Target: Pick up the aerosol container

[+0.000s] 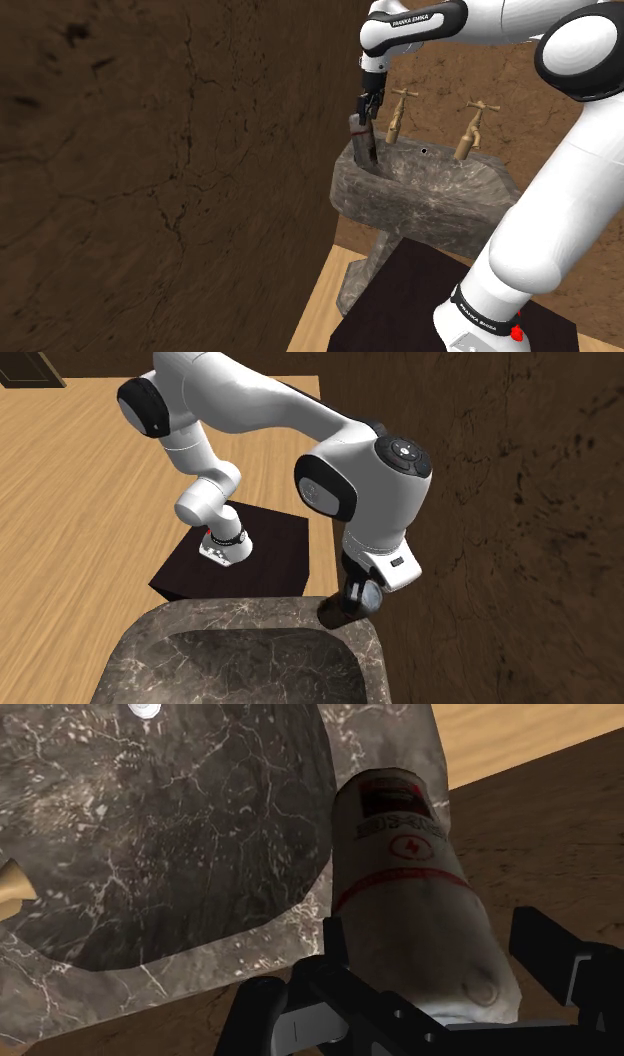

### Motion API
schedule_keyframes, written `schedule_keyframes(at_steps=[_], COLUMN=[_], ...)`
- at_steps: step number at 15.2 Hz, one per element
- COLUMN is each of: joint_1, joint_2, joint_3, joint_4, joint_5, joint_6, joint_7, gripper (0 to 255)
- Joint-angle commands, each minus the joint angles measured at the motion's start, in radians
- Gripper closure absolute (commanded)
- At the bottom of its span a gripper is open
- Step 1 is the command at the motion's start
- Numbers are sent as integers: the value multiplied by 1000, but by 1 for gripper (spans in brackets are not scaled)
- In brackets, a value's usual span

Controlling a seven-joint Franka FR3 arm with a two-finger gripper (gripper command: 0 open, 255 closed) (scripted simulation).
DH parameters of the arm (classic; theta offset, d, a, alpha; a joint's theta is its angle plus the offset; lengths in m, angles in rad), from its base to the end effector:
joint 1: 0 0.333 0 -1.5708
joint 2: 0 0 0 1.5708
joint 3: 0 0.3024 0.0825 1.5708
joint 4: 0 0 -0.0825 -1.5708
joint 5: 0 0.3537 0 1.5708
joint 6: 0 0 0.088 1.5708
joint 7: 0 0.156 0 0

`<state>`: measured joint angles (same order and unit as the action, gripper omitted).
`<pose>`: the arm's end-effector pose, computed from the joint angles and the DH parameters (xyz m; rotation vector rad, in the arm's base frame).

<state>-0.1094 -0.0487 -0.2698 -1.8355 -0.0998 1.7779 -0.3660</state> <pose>0.4754 -0.2059 0.4866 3.0660 0.0126 -0.0622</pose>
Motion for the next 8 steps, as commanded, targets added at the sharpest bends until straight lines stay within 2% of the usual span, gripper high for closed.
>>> schedule_keyframes(at_steps=[1, 8], joint_1=[0, 1], joint_2=[0, 6], joint_3=[0, 0], joint_4=[32, 107], joint_5=[1, 3], joint_6=[-31, -101], joint_7=[-3, -9], gripper=[255, 255])
